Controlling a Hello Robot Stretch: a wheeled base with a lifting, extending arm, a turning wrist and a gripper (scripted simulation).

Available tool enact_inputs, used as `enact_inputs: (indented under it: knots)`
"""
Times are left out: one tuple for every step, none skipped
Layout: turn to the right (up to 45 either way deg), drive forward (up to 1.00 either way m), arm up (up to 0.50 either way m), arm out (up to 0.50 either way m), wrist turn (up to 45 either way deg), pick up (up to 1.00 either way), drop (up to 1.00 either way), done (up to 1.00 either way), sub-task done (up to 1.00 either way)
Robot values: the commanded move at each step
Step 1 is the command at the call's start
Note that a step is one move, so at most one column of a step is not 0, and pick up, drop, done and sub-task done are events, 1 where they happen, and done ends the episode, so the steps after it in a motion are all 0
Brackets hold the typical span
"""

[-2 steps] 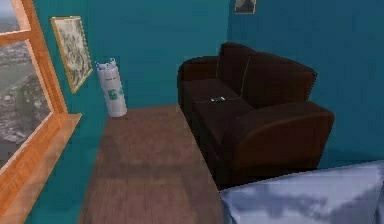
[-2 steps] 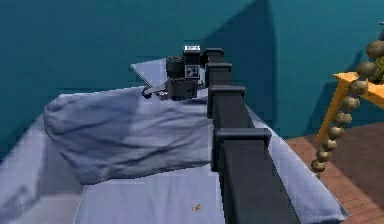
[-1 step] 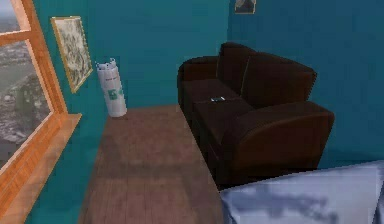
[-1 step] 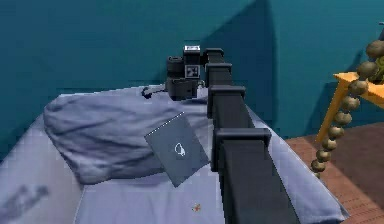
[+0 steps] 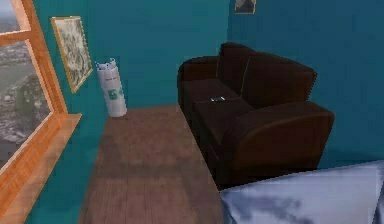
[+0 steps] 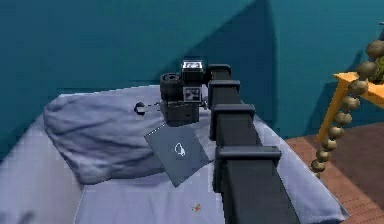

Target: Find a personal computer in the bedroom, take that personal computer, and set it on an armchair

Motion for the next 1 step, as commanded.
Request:
enact_inputs:
  knots:
    - [0.0,0.0,0.0,0.0,0.0,0.0,0.0,1.0,0.0]
